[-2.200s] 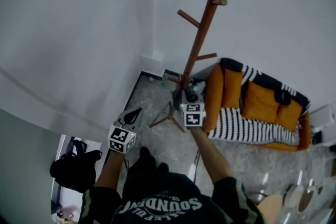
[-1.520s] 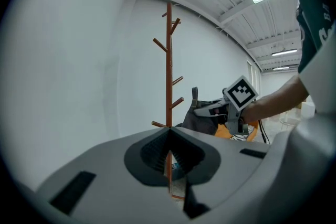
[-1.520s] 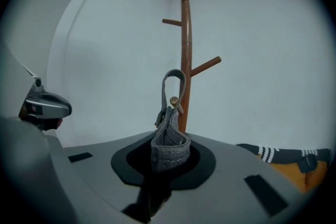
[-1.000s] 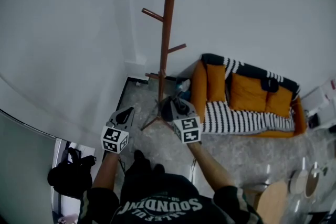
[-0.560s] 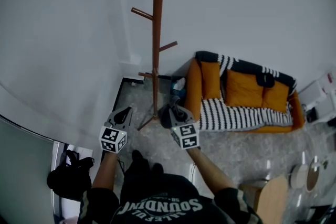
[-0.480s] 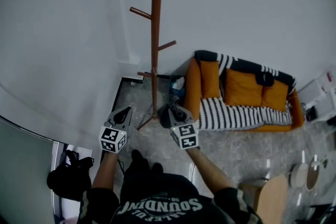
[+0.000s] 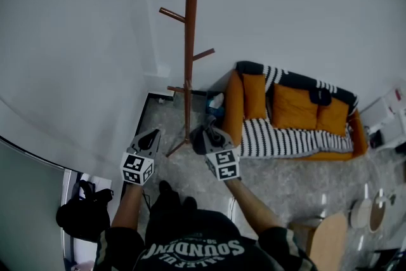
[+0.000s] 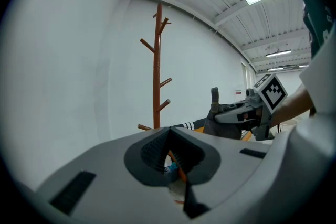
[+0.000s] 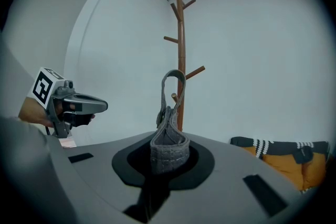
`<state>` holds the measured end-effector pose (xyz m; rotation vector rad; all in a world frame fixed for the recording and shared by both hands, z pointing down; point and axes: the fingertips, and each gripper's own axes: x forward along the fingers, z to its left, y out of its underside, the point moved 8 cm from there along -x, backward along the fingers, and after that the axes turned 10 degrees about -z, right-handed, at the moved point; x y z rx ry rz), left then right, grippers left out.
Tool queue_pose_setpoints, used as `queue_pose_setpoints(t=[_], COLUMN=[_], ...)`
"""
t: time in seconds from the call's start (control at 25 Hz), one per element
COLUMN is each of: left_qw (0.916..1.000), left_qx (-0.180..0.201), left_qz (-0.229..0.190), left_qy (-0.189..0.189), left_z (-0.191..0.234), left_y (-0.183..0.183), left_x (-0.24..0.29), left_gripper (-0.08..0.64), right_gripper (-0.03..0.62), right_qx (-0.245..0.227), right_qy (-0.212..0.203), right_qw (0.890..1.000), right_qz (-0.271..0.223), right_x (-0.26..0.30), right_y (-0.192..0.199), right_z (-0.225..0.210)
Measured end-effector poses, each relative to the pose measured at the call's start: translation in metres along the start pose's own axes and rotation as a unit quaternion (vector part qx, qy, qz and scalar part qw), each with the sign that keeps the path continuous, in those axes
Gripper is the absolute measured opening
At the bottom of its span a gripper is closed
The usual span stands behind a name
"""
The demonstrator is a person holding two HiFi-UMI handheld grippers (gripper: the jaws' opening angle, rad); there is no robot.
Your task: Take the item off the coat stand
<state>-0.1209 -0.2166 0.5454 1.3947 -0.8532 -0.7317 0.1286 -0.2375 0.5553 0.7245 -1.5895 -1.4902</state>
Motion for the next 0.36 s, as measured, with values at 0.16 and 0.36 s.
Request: queue_pose_setpoints(t=[0.16,0.36], left_qw=[1.0,1.0], left_qx=[-0.002,-0.003], left_qz=[0.0,0.0], left_qy=[-0.001,-0.001], left_z=[0.0013,0.003], left_y=[0.0001,0.0017], left_x=[-0.0017,-0.0038], left_gripper=[0.0,0.0], right_gripper=[0.038,0.037], right_qx=[-0.003,-0.007], right_qy=[0.0,-0.001], right_qw=[1.0,1.0], right_qz=[0.001,0.006], right_x=[0.0021,0.002], right_y=[0.0007,-0.0035], right_z=[0.0007,0.0039])
